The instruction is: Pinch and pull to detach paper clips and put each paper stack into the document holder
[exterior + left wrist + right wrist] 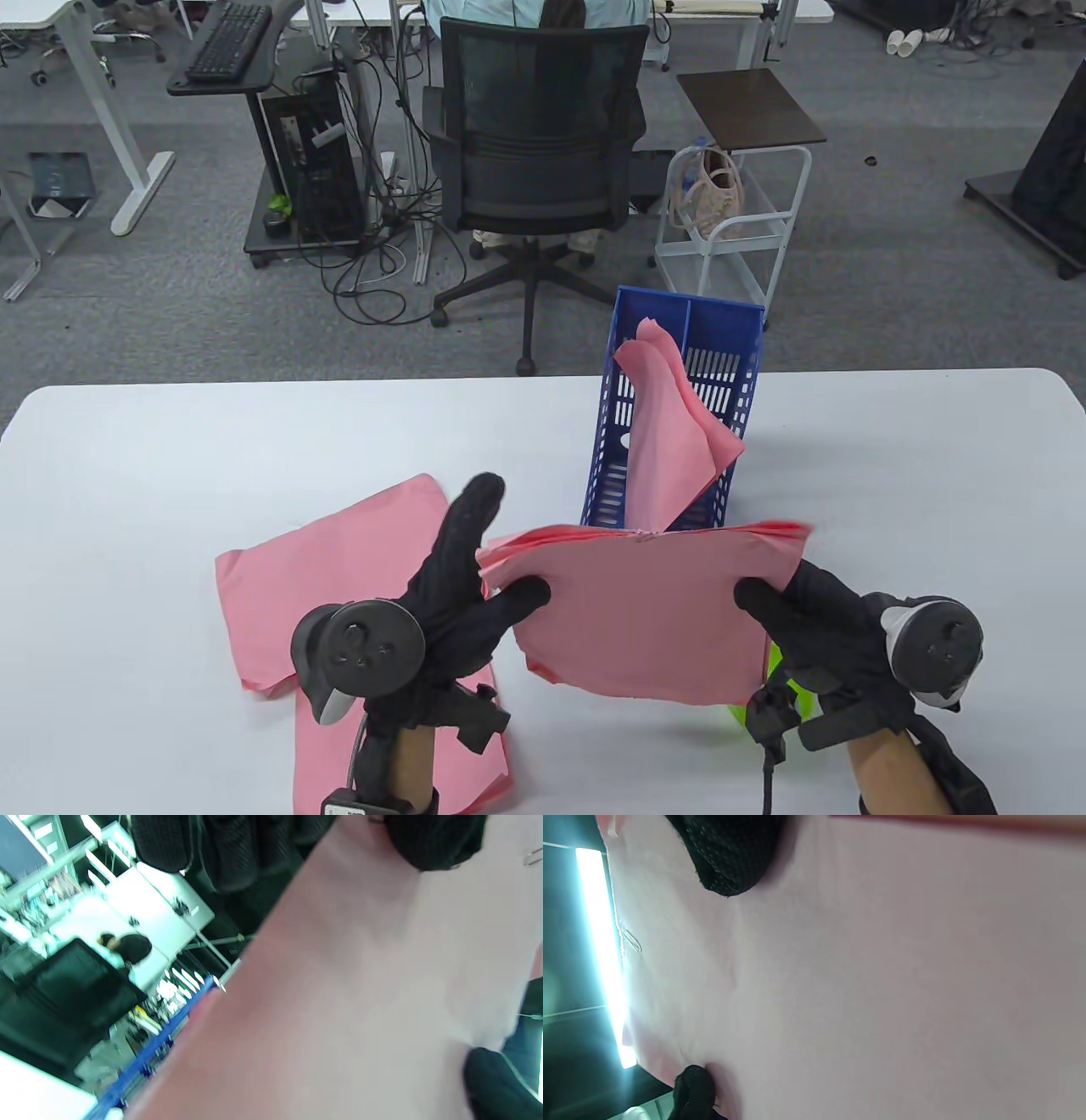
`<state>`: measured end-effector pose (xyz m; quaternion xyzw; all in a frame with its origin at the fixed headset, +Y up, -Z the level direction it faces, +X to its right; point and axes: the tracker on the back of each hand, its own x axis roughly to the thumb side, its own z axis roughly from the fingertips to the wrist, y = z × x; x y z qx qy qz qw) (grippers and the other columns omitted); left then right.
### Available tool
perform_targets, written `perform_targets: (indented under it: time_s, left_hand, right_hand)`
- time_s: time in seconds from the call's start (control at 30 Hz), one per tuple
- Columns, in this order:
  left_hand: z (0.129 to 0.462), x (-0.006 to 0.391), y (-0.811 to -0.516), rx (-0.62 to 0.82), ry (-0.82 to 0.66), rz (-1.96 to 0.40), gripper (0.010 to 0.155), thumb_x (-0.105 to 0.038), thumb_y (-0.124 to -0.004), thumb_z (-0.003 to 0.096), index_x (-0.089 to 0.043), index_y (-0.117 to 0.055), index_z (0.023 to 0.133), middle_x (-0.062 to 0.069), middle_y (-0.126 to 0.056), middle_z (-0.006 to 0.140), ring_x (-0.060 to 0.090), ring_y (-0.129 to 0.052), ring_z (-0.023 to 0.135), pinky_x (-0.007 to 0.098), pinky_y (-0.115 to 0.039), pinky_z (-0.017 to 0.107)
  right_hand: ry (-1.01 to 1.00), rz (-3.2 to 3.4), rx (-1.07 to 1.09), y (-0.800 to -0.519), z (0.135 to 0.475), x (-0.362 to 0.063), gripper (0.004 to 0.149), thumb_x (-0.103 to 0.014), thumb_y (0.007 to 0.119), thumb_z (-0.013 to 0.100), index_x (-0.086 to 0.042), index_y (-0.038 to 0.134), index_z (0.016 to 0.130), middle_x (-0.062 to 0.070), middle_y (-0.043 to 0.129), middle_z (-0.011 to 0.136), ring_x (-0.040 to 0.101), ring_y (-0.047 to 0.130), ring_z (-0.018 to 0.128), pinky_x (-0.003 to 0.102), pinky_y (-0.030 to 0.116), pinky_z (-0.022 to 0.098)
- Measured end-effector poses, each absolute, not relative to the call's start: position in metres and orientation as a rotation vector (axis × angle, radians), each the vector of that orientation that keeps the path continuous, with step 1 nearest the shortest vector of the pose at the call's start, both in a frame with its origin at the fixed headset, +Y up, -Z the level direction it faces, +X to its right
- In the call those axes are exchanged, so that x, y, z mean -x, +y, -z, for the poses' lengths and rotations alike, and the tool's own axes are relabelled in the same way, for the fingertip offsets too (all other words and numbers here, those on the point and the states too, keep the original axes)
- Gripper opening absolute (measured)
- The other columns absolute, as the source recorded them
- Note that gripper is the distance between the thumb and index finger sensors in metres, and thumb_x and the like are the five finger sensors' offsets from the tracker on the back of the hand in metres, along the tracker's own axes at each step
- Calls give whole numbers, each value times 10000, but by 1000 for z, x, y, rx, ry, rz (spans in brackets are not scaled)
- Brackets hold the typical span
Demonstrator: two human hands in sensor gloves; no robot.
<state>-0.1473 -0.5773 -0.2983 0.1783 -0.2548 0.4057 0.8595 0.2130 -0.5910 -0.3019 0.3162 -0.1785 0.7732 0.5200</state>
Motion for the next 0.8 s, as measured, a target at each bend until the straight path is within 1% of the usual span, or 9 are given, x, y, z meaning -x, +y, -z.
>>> perform_targets:
  time_s: [0.07, 0.17, 0.33, 0.4, 0.47, 0.57, 0.63, 0.73, 0.8]
  left_hand:
    - [301, 144, -580, -304, -591, -896, 662, -532, -665, 544, -282, -538, 1143, 60, -740, 1117, 312, -848, 990, 559, -687, 749]
    - [300, 140, -580, -314, -607, -963, 437, -433, -670, 572, -330, -736, 992, -10, -920, 926, 225, -994, 798, 468, -783, 681]
    - [292, 142, -573, -378, -561, -845, 407, -403, -693, 563, -299, -790, 945, 2, -965, 844, 202, -1033, 703, 442, -820, 627]
    - [287, 141, -569, -392, -518, -735, 403, -402, -700, 559, -292, -808, 931, 3, -979, 824, 200, -1043, 681, 441, -830, 614]
    - [284, 137, -566, -367, -502, -642, 402, -403, -702, 557, -290, -815, 926, 2, -987, 810, 197, -1048, 666, 436, -833, 610]
    - [282, 126, -565, -313, -505, -519, 400, -401, -708, 554, -289, -825, 920, 3, -992, 805, 197, -1051, 663, 438, -835, 608]
    - [281, 117, -566, -290, -510, -451, 399, -402, -711, 551, -293, -830, 916, 2, -996, 800, 197, -1053, 661, 433, -836, 612]
    - [278, 104, -567, -266, -516, -361, 397, -402, -712, 548, -299, -832, 912, -1, -997, 802, 193, -1055, 662, 433, -837, 613]
    - [276, 98, -568, -263, -523, -327, 396, -400, -715, 547, -298, -835, 911, -6, -998, 802, 190, -1056, 662, 431, -840, 613]
  right_hand:
    - [-406, -1857, -764, -594, 303, -211, 378, -339, 681, 581, -222, 731, 938, 107, 872, 906, 210, 994, 631, 319, 826, 502]
    - [-392, -1897, -744, -598, 307, -212, 399, -350, 681, 583, -210, 720, 954, 124, 857, 929, 236, 985, 661, 341, 819, 522]
    - [-541, -1991, -643, -592, 304, -228, 573, -432, 675, 581, -136, 606, 1066, 217, 715, 1056, 344, 894, 814, 431, 759, 617]
    - [-678, -2055, -607, -584, 296, -237, 667, -461, 672, 581, -97, 515, 1118, 266, 604, 1118, 424, 800, 902, 498, 698, 670]
    - [-776, -2114, -596, -578, 288, -240, 704, -477, 668, 581, -90, 473, 1136, 278, 546, 1145, 468, 729, 953, 539, 651, 702]
    - [-901, -2176, -608, -571, 276, -234, 689, -476, 682, 572, -107, 503, 1126, 269, 553, 1148, 487, 686, 980, 569, 616, 720]
    - [-956, -2226, -627, -570, 272, -227, 662, -476, 692, 564, -122, 548, 1104, 249, 597, 1133, 473, 714, 966, 562, 626, 717]
    - [-942, -2325, -697, -573, 269, -210, 612, -476, 707, 554, -145, 619, 1061, 214, 671, 1099, 439, 773, 933, 540, 655, 704]
    - [-910, -2360, -738, -575, 270, -202, 552, -469, 721, 545, -171, 683, 1009, 172, 764, 1034, 381, 860, 858, 488, 712, 666]
